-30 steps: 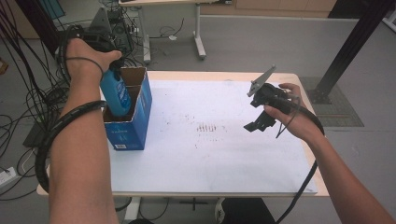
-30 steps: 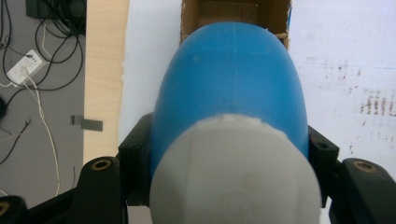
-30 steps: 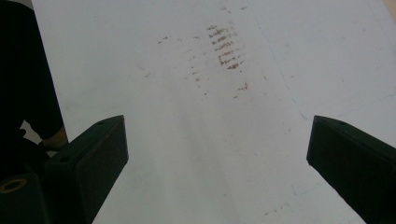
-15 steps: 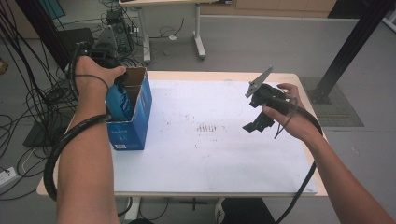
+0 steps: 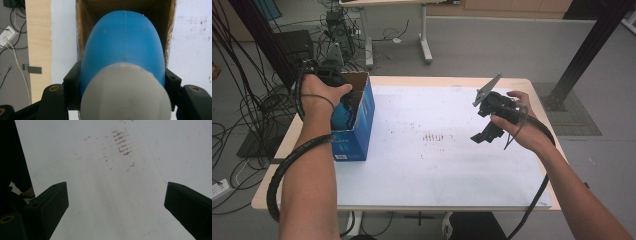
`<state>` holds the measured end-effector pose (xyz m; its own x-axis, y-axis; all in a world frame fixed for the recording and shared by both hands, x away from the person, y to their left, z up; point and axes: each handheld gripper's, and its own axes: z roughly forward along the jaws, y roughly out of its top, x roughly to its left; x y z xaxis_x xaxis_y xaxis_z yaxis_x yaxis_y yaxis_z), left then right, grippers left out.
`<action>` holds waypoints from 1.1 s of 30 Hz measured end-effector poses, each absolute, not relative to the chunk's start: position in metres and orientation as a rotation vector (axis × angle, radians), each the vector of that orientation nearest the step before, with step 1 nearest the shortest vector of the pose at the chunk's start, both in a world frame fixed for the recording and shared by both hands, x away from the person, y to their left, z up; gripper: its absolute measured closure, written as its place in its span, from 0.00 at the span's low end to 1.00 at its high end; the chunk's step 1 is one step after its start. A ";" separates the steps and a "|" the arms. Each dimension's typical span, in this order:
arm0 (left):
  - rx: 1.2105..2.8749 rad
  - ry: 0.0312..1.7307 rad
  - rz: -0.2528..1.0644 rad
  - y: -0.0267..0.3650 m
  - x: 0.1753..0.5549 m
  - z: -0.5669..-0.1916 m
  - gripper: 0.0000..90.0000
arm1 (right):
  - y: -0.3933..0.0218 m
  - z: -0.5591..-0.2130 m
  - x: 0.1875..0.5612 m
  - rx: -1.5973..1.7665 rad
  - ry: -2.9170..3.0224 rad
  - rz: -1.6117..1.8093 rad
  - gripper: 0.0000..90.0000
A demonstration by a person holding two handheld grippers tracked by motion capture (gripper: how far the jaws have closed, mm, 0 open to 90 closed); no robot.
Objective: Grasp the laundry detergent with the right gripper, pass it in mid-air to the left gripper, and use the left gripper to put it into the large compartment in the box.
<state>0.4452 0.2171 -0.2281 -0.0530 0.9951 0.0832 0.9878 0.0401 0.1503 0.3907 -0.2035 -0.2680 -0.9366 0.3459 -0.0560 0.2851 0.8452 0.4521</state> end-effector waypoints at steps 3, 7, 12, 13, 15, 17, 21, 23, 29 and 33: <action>2.137 2.235 0.254 0.217 0.445 -0.233 0.42 | -0.204 -0.269 0.391 0.498 2.888 0.676 0.06; 2.143 2.236 0.254 0.216 0.445 -0.239 0.42 | -0.205 -0.269 0.391 0.499 2.888 0.678 0.06; 2.145 2.237 0.246 0.215 0.446 -0.246 0.42 | -0.205 -0.271 0.391 0.504 2.890 0.677 0.06; 2.143 2.236 0.246 0.215 0.446 -0.247 0.42 | -0.206 -0.271 0.391 0.506 2.889 0.677 0.06; 2.146 2.235 0.244 0.215 0.446 -0.250 0.42 | -0.206 -0.271 0.391 0.508 2.889 0.676 0.06; 2.147 2.236 0.242 0.215 0.447 -0.252 0.42 | -0.207 -0.271 0.391 0.515 2.889 0.674 0.06; 2.149 2.238 0.244 0.215 0.447 -0.255 0.42 | -0.209 -0.272 0.391 0.519 2.888 0.675 0.06; 2.154 2.235 0.246 0.215 0.447 -0.257 0.42 | -0.209 -0.273 0.391 0.521 2.890 0.672 0.06; 2.162 2.237 0.232 0.214 0.448 -0.264 0.41 | -0.210 -0.275 0.391 0.525 2.892 0.671 0.06; 2.172 2.238 0.222 0.214 0.448 -0.269 0.42 | -0.210 -0.276 0.392 0.524 2.896 0.663 0.06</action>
